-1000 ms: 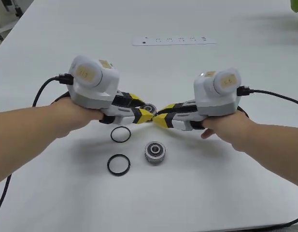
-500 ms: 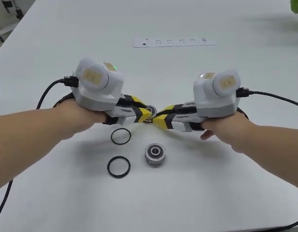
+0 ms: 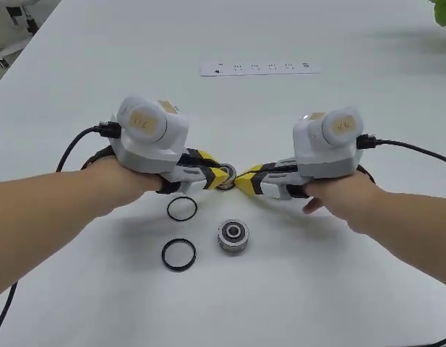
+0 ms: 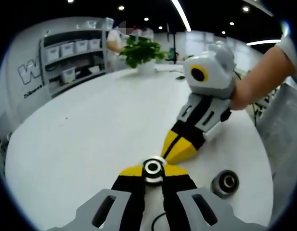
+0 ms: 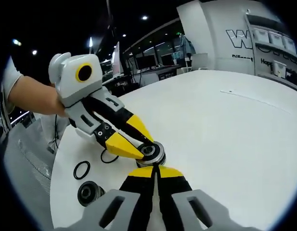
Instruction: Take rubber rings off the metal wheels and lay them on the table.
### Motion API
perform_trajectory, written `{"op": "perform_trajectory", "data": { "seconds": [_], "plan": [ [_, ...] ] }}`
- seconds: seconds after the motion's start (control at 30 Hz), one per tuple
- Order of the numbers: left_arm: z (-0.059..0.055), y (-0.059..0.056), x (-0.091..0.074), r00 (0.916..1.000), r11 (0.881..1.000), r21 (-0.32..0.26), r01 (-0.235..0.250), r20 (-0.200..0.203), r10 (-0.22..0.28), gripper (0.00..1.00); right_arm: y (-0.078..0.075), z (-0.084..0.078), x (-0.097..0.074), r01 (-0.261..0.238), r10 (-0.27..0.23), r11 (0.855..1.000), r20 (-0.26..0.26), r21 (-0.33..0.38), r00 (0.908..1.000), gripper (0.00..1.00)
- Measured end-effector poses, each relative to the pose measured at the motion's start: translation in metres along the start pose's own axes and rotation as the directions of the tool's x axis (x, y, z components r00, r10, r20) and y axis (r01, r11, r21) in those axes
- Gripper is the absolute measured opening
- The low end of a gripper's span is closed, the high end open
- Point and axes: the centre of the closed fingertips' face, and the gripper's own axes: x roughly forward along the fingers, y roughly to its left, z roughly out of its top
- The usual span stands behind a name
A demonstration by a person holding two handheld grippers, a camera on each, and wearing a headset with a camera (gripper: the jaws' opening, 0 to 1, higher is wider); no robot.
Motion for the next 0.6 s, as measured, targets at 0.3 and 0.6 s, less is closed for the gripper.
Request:
{"op": "perform_trajectory", "data": {
  "seconds": [0.3, 0.6],
  "plan": [
    [-0.0004, -0.0018, -0.0008, 1.0000, 1.000, 0.009, -0.005, -0.007, 0.005, 0.12, -0.0036, -0.0013, -0.0023, 0.007, -0.015, 0.984, 0.042, 0.178, 0.9990, 0.00],
    [0.0003, -0.0053, 0.0001, 0.9999, 1.000, 0.023, -0.008, -0.015, 0.009, 0.12, -0.0094, 0.0079, -0.0080, 0.009, -0.037, 0.962, 0.099, 0.273, 0.9944, 0.00]
  ]
}}
